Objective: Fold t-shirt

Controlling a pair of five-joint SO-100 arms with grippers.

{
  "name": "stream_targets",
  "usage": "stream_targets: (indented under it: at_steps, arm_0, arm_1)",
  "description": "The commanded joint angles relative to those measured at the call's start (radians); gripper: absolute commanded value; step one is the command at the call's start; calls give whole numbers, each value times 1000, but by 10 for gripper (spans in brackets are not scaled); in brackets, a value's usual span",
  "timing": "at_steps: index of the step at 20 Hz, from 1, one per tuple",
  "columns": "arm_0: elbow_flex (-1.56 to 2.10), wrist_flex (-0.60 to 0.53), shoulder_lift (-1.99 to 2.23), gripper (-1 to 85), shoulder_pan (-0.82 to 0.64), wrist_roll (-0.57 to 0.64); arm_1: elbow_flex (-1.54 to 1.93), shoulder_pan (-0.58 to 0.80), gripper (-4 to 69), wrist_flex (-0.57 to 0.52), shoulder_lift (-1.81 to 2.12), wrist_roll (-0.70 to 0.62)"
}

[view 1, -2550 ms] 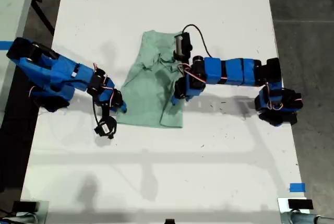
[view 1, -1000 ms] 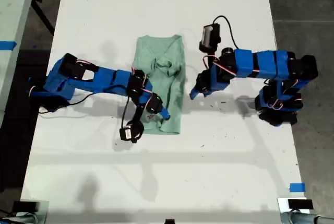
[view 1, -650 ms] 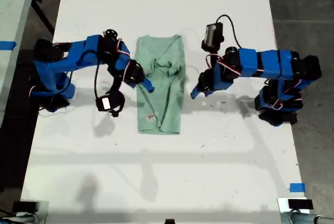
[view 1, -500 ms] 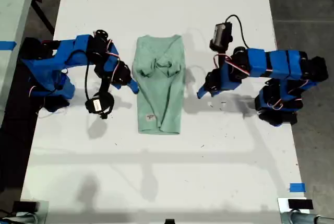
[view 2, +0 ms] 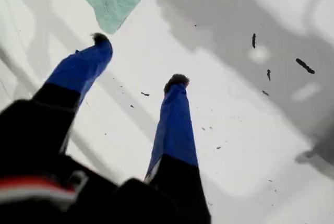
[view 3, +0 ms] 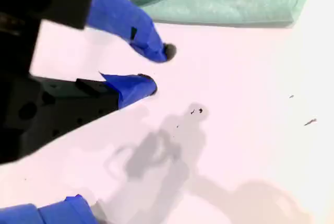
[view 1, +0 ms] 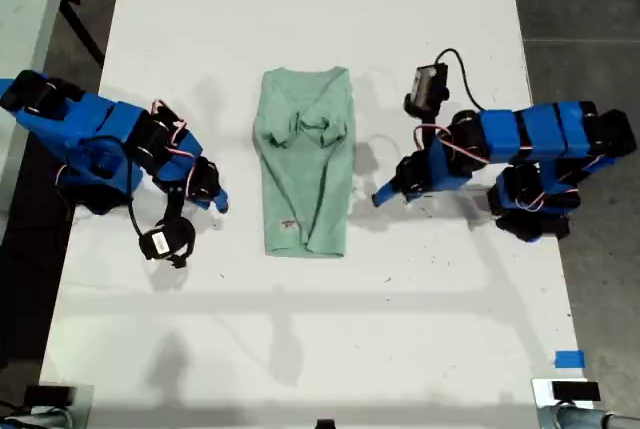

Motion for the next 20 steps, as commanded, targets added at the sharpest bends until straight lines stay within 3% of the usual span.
stream_targets:
  at_steps: [1,7,20]
  arm_0:
    - [-44,-121,-48,276,23,31]
    - [-288,-187,-371,292,6,150]
    - [-588,-225,-807,294,-44,199]
  arm_1:
    - [-181,-15,329,-12,-147,-3]
    - [-520,-21,337,43,-514,17]
    - [-856,-81,319,38,-954,63]
